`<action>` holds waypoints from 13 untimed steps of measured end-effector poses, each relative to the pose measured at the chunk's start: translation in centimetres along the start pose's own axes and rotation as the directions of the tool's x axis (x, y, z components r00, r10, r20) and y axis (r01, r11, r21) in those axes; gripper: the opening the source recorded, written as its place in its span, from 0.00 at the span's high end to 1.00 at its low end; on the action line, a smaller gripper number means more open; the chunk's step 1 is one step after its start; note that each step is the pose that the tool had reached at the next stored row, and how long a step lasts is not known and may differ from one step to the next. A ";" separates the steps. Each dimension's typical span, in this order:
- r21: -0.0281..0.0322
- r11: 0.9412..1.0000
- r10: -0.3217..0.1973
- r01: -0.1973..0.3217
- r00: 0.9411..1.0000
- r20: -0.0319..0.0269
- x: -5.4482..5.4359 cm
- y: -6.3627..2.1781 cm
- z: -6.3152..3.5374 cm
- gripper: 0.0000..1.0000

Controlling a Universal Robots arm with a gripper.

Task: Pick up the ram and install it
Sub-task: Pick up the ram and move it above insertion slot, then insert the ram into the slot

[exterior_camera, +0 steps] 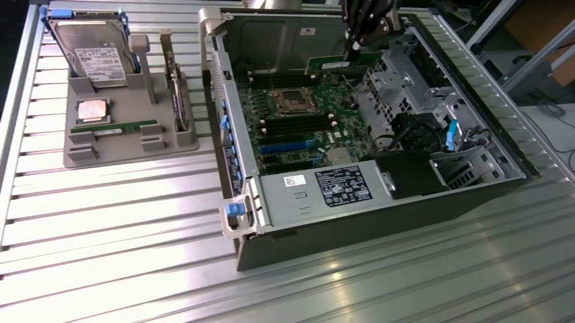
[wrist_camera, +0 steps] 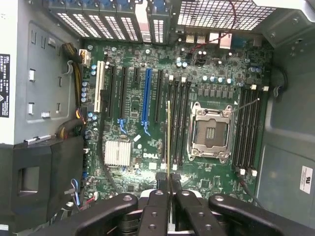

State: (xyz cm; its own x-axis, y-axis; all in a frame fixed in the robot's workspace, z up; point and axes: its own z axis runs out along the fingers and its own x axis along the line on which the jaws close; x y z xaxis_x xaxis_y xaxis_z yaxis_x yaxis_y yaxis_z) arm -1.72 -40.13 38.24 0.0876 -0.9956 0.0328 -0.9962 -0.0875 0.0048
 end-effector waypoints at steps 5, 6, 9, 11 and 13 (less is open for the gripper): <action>0.000 1.000 0.000 0.000 1.000 0.000 0.0 -0.01 0.00 0.87; 0.000 1.000 0.000 0.000 1.000 0.000 0.0 -0.02 0.00 0.87; 0.000 1.000 0.000 0.000 1.000 0.000 0.0 -0.01 0.00 0.87; 0.000 1.000 0.000 0.000 1.000 0.000 0.0 -0.02 0.04 0.87; 0.000 1.000 0.000 0.000 1.000 0.000 0.0 -0.02 0.22 0.87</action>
State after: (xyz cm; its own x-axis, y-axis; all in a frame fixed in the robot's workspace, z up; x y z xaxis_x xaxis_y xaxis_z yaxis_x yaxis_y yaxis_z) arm -1.70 -40.12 38.03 0.0875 -0.9956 0.0328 -0.9962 -0.0874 0.0048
